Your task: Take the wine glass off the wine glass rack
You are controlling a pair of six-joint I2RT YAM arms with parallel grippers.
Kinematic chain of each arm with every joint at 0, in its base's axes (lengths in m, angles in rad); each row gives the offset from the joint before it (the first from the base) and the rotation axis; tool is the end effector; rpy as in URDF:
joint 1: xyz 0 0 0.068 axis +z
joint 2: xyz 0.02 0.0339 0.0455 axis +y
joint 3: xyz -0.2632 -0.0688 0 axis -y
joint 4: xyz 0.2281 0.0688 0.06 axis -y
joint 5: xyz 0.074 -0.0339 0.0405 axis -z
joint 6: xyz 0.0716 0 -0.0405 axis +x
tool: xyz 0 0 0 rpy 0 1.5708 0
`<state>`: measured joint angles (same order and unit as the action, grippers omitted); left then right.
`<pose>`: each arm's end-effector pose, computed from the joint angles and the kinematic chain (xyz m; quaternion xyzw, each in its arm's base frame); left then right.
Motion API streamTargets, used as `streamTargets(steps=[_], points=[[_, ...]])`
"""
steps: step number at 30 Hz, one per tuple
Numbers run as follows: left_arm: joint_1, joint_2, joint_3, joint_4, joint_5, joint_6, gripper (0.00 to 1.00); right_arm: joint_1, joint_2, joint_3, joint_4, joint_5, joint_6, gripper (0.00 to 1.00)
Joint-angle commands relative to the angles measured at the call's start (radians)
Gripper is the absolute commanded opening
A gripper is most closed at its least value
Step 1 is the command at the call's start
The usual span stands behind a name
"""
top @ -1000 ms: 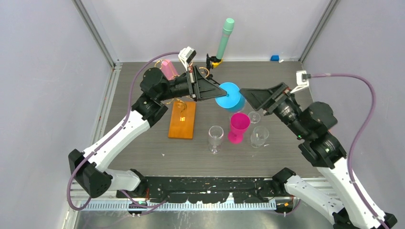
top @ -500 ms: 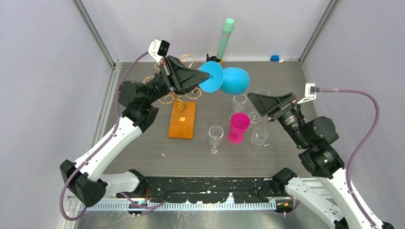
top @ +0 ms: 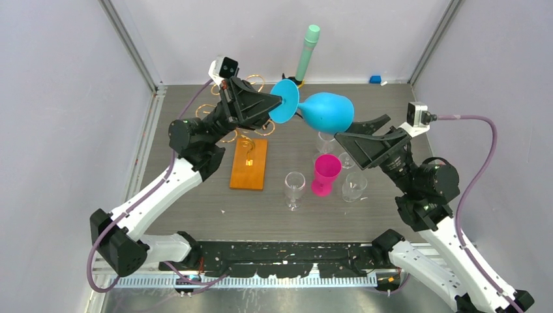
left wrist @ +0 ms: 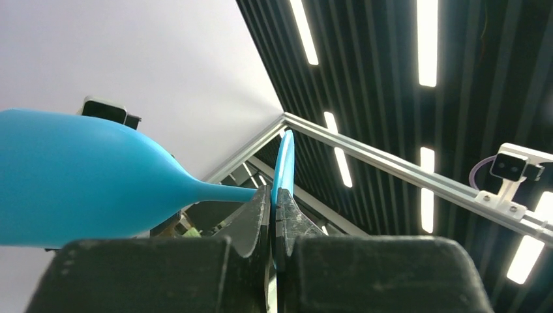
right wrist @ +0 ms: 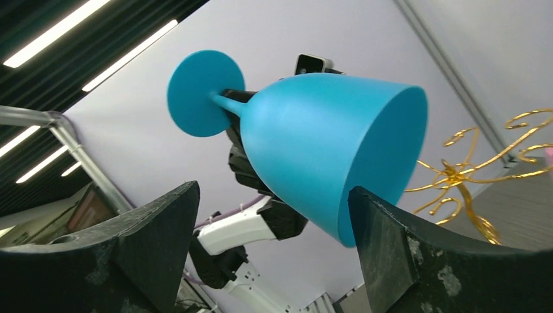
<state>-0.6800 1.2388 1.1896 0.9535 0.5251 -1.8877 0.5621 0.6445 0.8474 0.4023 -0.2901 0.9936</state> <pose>0.1711 -0.1845 0.5179 0.0225 0.3993 -0.8993 0.1769 0.1060 0.0910 0.4575 -0.0267 0.4761 0.6628 0.5773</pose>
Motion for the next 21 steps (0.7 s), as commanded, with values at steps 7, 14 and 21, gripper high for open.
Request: streamTargets(steps=[7,14,21], points=[[-0.006,-0.005,-0.033,0.11,-0.056,-0.056,0.0,-0.001,0.066,0.006,0.344,-0.169,0.101,0.49],[-0.006,-0.007,-0.04,0.135,-0.07,-0.026,0.17,-0.001,0.059,0.012,0.35,-0.135,0.09,0.01],[-0.006,-0.04,-0.039,0.161,-0.064,0.087,0.84,-0.001,0.035,0.079,0.223,-0.093,-0.018,0.0]])
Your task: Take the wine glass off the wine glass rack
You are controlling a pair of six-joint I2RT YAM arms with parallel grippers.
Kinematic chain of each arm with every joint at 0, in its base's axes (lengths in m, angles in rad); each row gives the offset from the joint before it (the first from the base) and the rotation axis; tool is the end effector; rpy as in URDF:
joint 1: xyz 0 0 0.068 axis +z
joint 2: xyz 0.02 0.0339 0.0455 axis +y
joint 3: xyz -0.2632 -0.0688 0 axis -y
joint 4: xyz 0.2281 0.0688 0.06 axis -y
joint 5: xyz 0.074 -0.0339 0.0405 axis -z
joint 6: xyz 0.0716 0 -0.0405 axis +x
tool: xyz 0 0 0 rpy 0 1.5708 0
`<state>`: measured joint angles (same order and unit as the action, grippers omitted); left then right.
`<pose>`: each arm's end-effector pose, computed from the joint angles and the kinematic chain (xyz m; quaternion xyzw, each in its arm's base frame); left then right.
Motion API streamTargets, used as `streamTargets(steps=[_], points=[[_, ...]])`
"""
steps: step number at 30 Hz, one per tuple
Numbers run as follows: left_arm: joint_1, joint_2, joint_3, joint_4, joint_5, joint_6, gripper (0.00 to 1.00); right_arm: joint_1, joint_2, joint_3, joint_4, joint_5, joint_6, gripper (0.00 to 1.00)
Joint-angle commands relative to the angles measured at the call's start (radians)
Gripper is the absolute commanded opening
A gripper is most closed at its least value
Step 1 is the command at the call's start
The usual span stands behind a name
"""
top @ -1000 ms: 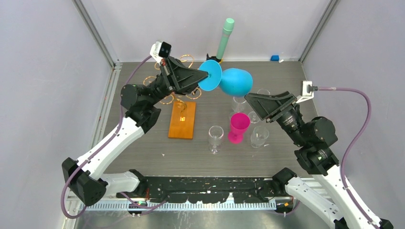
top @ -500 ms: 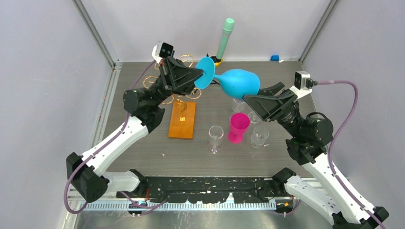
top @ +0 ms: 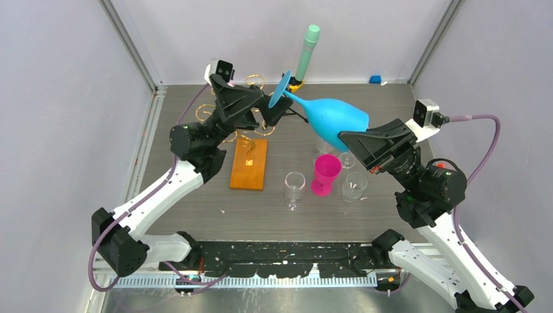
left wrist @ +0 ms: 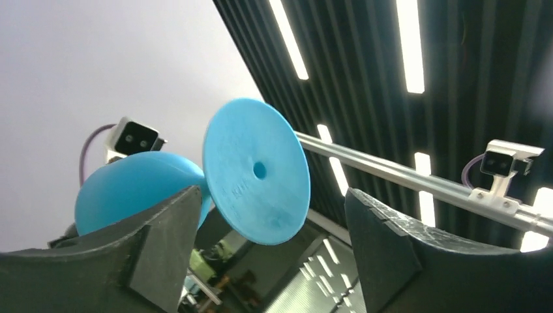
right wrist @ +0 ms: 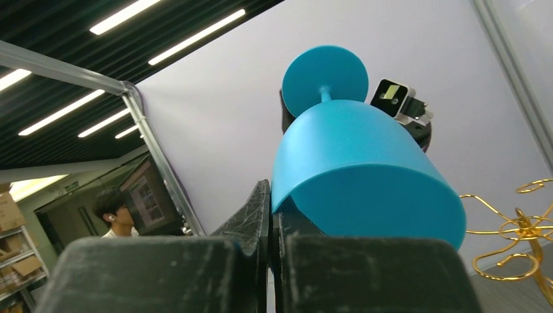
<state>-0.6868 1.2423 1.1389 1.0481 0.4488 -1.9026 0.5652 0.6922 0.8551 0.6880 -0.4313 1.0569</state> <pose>0.1731 -0.1821 0.5110 0.0023 0.3674 -0.9111 0.1869 0.0890 0.0919 0.4822 -0.1105 0.3825 0.7147 0.5750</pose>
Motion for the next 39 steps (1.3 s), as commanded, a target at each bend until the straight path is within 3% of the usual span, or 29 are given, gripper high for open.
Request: streamTargets(steps=[1,4,8,10,12,14,17,20,22,27,31,39], points=[[0.003,-0.051,0.008,0.064,0.018,0.126,0.9,-0.004,-0.017,0.08,-0.114,0.057,-0.116,0.0],[0.003,-0.076,0.001,0.014,0.052,0.201,0.99,-0.004,-0.044,0.121,-0.229,0.134,-0.198,0.0],[0.003,-0.113,0.01,-0.159,0.146,0.382,1.0,-0.004,-0.08,0.164,-0.457,0.294,-0.334,0.0],[0.011,-0.128,0.053,-0.358,0.211,0.551,1.0,-0.004,-0.089,0.186,-0.561,0.392,-0.401,0.0],[0.015,-0.139,0.139,-0.656,0.239,0.802,1.0,-0.004,-0.091,0.213,-0.683,0.527,-0.468,0.0],[0.015,-0.15,0.246,-1.043,0.17,1.051,1.0,-0.004,-0.081,0.25,-0.811,0.674,-0.544,0.0],[0.015,-0.174,0.32,-1.33,-0.017,1.325,1.0,-0.003,-0.034,0.312,-0.989,0.969,-0.596,0.0],[0.015,-0.208,0.339,-1.464,-0.18,1.447,1.0,-0.004,0.038,0.411,-1.233,1.213,-0.622,0.0],[0.014,-0.228,0.345,-1.52,-0.248,1.497,1.0,-0.004,0.095,0.455,-1.339,1.272,-0.637,0.0],[0.015,-0.263,0.349,-1.601,-0.353,1.577,1.0,-0.004,0.184,0.419,-1.36,1.415,-0.747,0.0],[0.015,-0.286,0.358,-1.642,-0.409,1.62,1.0,-0.061,0.252,0.384,-1.342,1.387,-0.793,0.0],[0.015,-0.347,0.329,-1.658,-0.44,1.636,1.0,-0.34,0.407,0.366,-1.409,0.881,-0.675,0.0]])
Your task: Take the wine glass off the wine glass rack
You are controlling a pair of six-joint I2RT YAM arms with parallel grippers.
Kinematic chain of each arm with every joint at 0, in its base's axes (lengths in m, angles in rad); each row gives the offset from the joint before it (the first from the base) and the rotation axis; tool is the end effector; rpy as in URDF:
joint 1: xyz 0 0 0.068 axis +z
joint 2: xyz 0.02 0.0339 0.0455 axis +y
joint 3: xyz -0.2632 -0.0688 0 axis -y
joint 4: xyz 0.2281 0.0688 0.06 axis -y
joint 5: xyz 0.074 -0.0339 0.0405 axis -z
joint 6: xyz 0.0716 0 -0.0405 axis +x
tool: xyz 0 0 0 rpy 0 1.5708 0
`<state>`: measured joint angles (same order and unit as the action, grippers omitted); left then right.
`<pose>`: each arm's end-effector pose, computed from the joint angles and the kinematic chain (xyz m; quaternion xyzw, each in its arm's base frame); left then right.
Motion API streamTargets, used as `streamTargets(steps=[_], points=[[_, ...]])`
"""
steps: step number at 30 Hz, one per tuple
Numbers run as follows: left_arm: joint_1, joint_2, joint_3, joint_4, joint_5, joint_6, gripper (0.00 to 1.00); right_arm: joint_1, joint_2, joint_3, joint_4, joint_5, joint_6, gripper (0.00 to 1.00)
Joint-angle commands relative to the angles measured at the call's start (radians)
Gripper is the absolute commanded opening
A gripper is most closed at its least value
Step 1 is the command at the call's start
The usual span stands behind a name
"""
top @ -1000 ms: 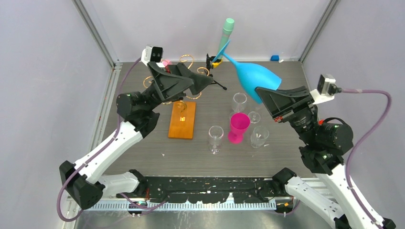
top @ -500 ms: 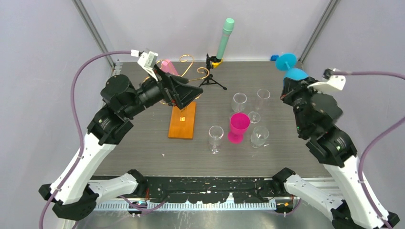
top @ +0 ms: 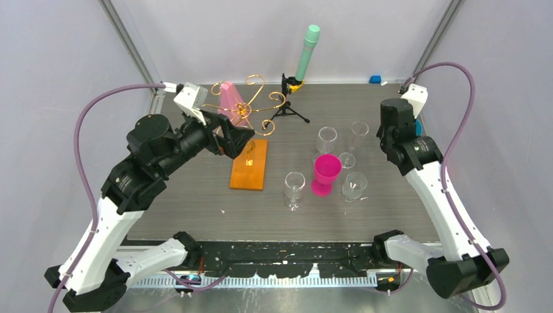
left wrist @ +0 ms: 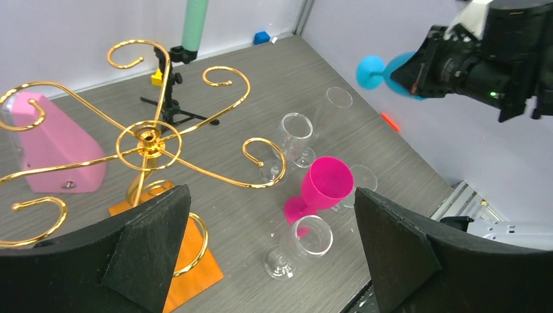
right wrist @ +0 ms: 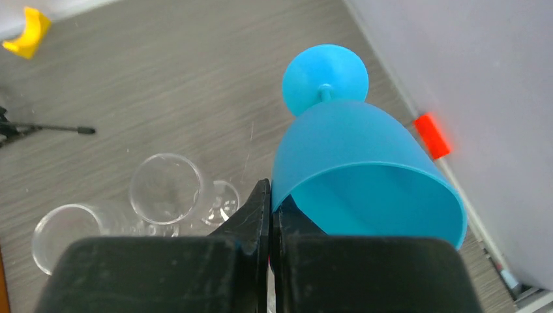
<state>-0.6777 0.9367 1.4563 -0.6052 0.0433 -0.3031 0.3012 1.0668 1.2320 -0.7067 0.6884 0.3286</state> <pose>0.1362 -0.1136 0.4784 0.1515 0.7209 -0.3325 0.5889 0.2225 0.0215 0.3740 0.1773 0.8171 -0.1358 0.5315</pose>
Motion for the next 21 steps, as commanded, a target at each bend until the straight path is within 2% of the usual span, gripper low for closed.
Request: streamTargets(steps=[1,4,8,14,21], points=[[0.006,-0.047,0.009,-0.008,-0.035,0.038,1.0,-0.09,0.058,-0.02,-0.016,-0.276,0.061,0.0],[0.006,-0.056,0.004,-0.019,-0.035,0.043,1.0,-0.162,0.125,-0.026,-0.044,-0.442,0.089,0.0],[0.006,-0.061,0.001,-0.033,-0.035,0.047,1.0,-0.236,0.194,-0.031,-0.088,-0.537,0.102,0.0],[0.006,-0.061,-0.008,-0.045,-0.066,0.041,1.0,-0.265,0.243,-0.049,-0.105,-0.596,0.101,0.04],[0.006,-0.061,-0.008,-0.056,-0.048,0.041,1.0,-0.265,0.277,-0.049,-0.128,-0.567,0.092,0.1]])
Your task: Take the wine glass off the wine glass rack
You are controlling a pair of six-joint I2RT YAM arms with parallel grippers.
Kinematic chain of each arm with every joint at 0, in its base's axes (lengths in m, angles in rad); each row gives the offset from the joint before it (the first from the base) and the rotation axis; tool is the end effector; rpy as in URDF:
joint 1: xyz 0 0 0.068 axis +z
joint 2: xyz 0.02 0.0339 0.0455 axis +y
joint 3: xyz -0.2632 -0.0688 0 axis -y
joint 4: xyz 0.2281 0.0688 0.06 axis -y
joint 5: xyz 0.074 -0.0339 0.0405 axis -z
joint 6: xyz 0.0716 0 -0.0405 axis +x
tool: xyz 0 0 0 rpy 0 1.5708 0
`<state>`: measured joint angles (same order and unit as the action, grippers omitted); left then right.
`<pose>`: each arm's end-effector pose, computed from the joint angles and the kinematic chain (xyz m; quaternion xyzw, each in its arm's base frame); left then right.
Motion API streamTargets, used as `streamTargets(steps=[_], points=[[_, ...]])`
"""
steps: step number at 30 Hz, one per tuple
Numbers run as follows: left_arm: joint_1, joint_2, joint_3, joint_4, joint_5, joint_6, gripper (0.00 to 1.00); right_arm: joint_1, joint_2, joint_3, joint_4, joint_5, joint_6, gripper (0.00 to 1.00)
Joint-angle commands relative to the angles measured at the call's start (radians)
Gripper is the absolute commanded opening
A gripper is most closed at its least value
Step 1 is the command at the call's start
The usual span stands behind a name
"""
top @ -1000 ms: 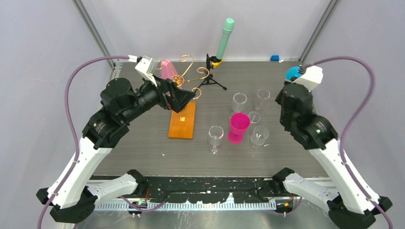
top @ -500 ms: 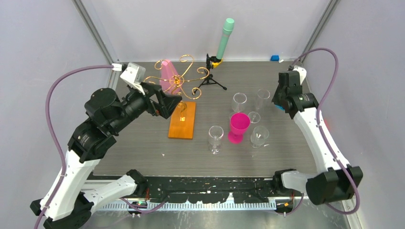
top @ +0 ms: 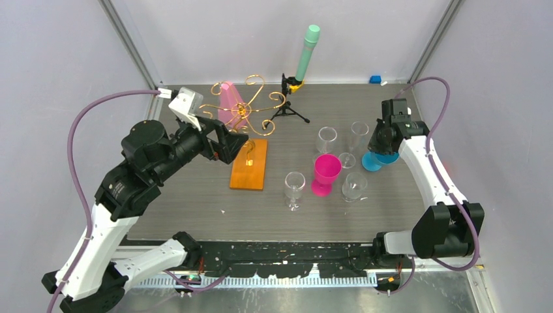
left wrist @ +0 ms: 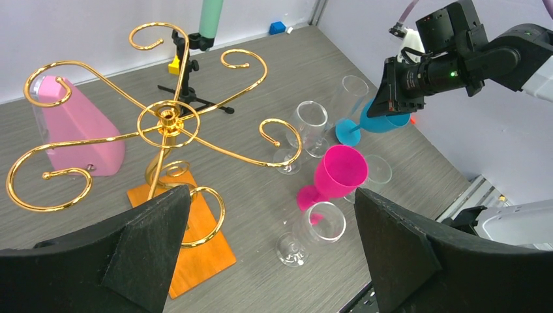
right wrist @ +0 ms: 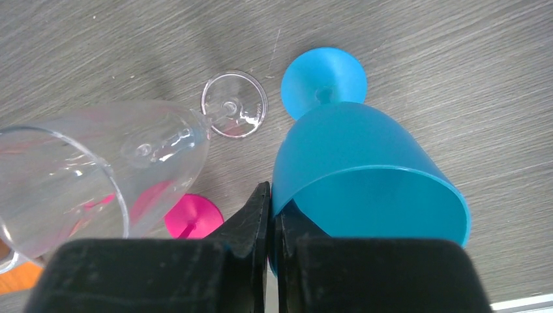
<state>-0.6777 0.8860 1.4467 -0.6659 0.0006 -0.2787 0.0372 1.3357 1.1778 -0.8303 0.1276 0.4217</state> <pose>0.1243 -0.1001 0.4742 0.1475 0.7285 -0.3080 0.5938 0.2733 0.0011 0.2718 0.2006 0.9348 0.0057 0.2930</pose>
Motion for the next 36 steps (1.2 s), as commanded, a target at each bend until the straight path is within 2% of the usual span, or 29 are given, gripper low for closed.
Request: streamTargets(steps=[1,5,14,19,23,25,32,36], points=[[0.005,-0.011,0.002,0.004,-0.005,0.016,1.0,-0.001,0.011,0.008,-0.003,-0.006,-0.001,0.11],[0.006,-0.015,-0.001,0.007,-0.005,0.017,1.0,-0.001,0.038,0.017,-0.007,-0.01,-0.001,0.14],[0.006,-0.023,-0.005,0.012,-0.009,0.019,1.0,-0.001,0.073,0.049,-0.006,0.043,0.002,0.33],[0.005,-0.036,0.022,-0.049,-0.103,0.034,1.0,-0.001,0.077,0.116,-0.007,0.083,0.0,0.39],[0.006,-0.068,0.05,-0.155,-0.195,0.057,0.96,0.0,0.049,0.163,0.002,0.054,-0.014,0.58],[0.006,-0.102,0.034,-0.176,-0.244,0.055,0.95,-0.001,0.017,0.171,0.022,0.052,-0.014,0.63],[0.005,-0.242,-0.034,-0.248,-0.412,0.014,1.0,0.0,-0.104,0.183,0.035,0.073,0.012,0.68],[0.005,-0.305,-0.073,-0.295,-0.468,-0.011,1.0,-0.001,-0.24,0.15,0.034,0.104,0.041,0.68]])
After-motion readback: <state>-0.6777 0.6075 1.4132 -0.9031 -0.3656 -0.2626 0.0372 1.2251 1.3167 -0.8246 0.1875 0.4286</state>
